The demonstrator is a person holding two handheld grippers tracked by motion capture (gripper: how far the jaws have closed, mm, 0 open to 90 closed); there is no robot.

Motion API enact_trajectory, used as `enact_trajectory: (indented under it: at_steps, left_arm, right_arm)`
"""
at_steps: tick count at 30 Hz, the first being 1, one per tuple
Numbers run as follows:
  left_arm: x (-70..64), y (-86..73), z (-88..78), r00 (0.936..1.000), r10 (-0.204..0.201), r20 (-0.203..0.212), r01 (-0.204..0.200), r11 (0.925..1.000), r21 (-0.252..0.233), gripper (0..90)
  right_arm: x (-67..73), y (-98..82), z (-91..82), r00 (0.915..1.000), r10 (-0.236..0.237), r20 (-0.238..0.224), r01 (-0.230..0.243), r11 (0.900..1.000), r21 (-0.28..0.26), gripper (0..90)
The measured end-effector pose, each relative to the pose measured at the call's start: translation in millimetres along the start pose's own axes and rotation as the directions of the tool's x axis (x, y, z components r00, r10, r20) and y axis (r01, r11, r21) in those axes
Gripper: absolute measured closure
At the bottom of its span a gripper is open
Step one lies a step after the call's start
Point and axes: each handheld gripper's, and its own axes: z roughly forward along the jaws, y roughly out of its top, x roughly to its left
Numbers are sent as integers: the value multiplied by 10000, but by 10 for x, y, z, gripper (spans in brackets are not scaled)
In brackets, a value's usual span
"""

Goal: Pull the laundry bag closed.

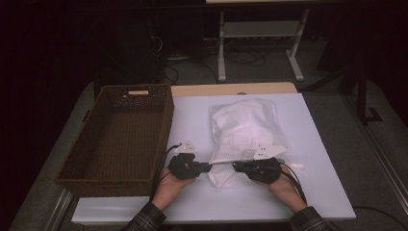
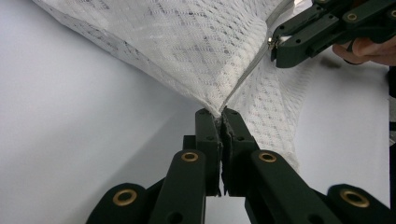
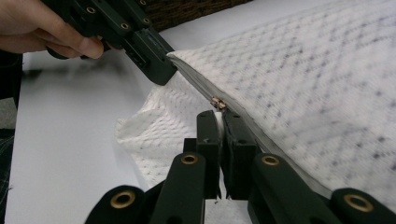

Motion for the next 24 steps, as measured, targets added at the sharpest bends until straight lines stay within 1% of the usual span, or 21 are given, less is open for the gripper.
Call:
enact_trajectory:
  at_steps: [6,14,18,21,24]
  left_arm:
    - [9,-4,-3,9999,-42,-101,43,10000,52,869]
    - [14,-8,3,9999,-74,-111,75,9999,80,869]
    - [10,-9,5,9999,-96,-60,97,9999,56,869]
    - [13,-9,1,9999,-61,-115,62,9999,91,869]
    - [14,-9,-1,9999,-57,-122,58,9999,82,869]
  right_arm:
    - [-38,-25,-65,9997,169,178,-167,9998,-101,860]
    - [-67,-65,-183,9987,327,380,-320,9993,-176,860]
    - [-77,-86,-225,9984,304,478,-298,9995,-138,860]
    - [-67,-95,-249,9979,239,599,-234,9997,-94,860]
    - [-83,-114,-302,9968,360,711,-350,9993,-139,860]
